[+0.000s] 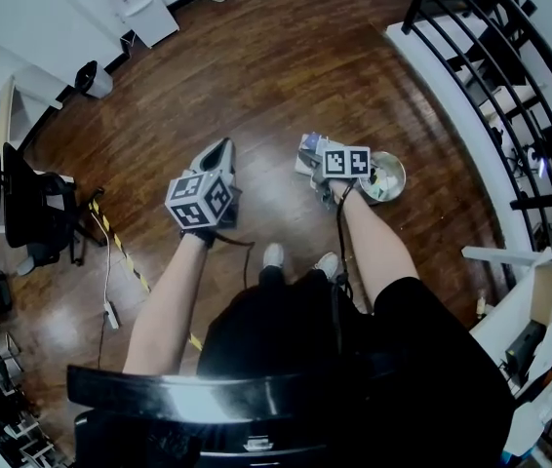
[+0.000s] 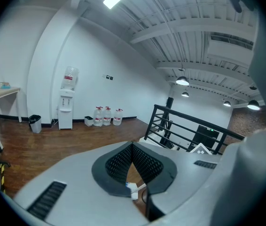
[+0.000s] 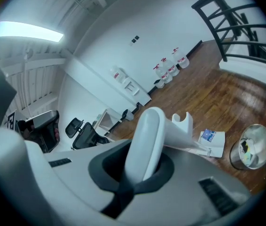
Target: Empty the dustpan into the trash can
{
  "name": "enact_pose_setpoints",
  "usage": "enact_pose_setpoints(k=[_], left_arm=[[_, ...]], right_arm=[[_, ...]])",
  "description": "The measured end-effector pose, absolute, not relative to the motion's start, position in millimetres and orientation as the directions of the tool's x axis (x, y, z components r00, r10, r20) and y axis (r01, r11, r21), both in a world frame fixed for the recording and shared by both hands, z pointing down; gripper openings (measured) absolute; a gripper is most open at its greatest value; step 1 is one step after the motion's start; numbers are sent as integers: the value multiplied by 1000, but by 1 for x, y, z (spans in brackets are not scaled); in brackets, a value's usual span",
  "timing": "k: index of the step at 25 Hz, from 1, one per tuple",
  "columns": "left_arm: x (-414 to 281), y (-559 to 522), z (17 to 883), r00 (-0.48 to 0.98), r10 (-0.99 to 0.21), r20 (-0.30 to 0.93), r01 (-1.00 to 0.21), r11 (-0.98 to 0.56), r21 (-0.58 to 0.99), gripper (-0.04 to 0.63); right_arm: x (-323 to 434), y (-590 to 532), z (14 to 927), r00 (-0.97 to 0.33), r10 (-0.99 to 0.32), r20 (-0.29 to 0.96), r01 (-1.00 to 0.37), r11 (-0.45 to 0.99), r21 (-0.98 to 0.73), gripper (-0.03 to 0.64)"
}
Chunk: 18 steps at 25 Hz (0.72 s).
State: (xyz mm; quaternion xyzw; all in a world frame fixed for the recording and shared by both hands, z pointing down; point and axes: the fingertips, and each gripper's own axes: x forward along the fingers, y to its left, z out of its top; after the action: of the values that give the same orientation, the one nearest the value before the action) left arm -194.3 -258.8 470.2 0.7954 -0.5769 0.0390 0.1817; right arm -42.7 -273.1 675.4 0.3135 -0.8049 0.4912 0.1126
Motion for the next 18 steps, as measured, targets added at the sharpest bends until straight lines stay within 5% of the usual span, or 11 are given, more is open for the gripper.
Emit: enact_pose_setpoints(k=[18], left_arm=[[-146, -277, 490, 459, -844, 279, -872, -369, 321, 3]], right_arm=[[-16, -256, 603, -752, -445, 486, -652, 395, -647, 5]])
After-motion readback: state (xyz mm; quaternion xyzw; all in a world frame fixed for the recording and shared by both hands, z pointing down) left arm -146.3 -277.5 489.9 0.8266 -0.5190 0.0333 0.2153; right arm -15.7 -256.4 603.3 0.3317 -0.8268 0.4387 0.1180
